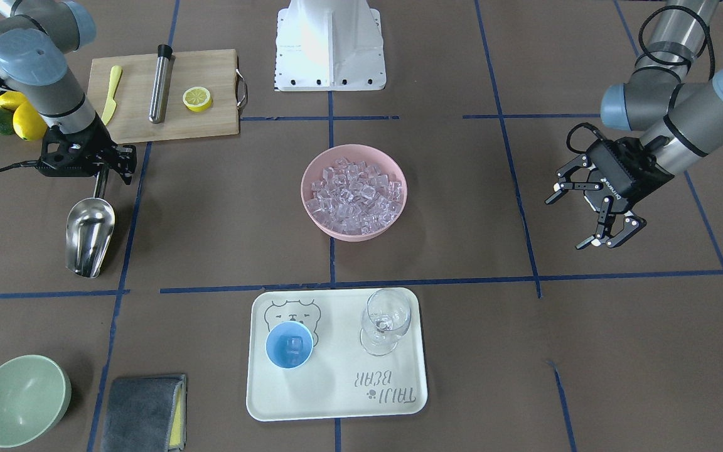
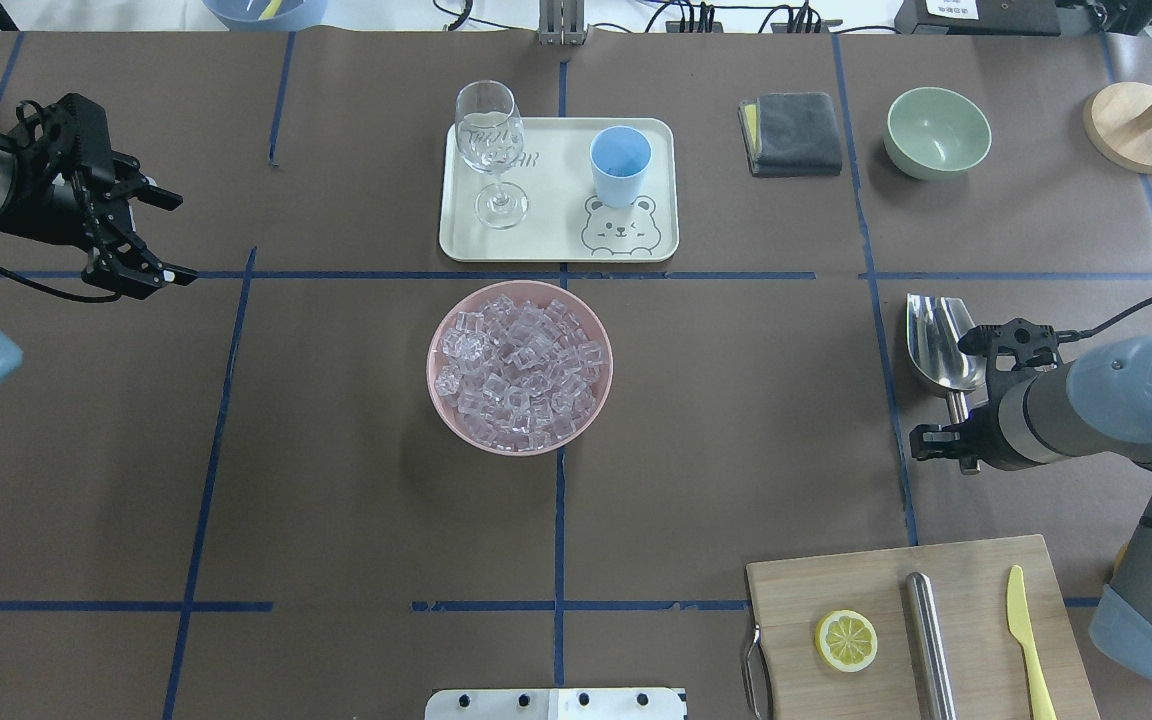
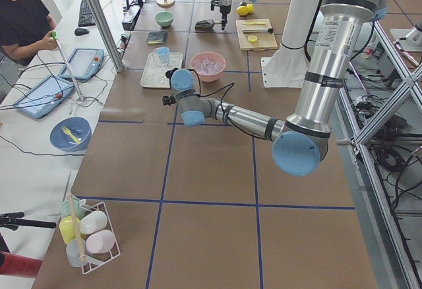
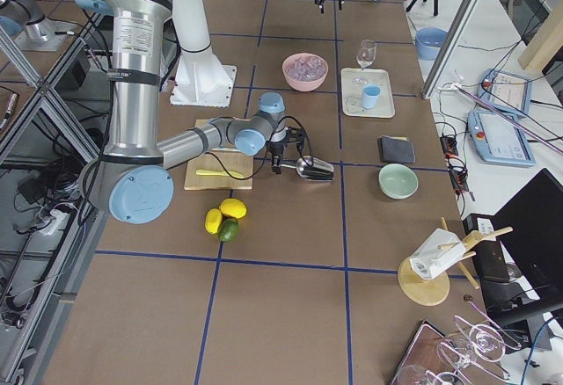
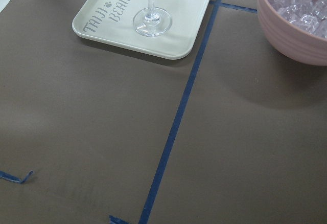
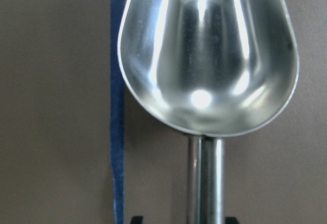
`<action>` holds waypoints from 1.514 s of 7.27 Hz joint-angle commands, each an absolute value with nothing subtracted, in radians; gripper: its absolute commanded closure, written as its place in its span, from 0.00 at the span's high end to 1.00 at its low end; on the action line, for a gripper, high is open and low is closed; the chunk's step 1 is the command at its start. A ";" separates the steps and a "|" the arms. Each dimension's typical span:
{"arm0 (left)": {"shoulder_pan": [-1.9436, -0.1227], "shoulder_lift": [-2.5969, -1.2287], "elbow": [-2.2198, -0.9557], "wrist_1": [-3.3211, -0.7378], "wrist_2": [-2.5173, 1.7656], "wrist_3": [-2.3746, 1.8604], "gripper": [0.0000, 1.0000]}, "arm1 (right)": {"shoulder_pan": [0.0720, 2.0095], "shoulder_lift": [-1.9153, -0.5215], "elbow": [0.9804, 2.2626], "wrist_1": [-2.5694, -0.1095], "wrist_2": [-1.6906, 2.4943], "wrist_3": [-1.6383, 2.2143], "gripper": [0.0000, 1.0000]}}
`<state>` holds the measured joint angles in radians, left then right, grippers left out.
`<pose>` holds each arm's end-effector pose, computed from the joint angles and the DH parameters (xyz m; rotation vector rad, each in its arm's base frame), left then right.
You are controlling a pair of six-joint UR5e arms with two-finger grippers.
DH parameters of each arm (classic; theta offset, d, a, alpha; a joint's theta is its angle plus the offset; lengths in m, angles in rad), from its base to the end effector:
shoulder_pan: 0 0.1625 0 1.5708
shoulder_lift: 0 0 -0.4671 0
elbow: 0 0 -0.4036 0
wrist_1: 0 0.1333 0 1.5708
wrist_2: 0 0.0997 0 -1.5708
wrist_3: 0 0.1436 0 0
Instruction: Put ice in cup with scoop
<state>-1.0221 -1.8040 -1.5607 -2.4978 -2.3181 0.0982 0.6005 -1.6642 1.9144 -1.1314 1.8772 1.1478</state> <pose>0.3025 -0.5633 0.4797 0.9553 0.9250 0.9810 -0.3712 -0.3633 0.5698 0.0785 -0.7403 0.0636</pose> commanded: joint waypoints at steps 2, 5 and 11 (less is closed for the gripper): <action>-1.067 -1.758 -1.560 -2.484 -2.318 0.098 1.00 | 0.676 -1.729 2.021 -1.134 1.900 1.132 1.00; -1.199 -1.598 -1.566 -2.484 -2.313 0.098 1.00 | 0.997 -1.743 2.023 -1.147 2.199 0.974 1.00; -1.562 -1.449 -1.532 -2.066 -2.301 0.098 1.00 | 1.385 -1.695 1.662 -1.152 2.272 0.321 1.00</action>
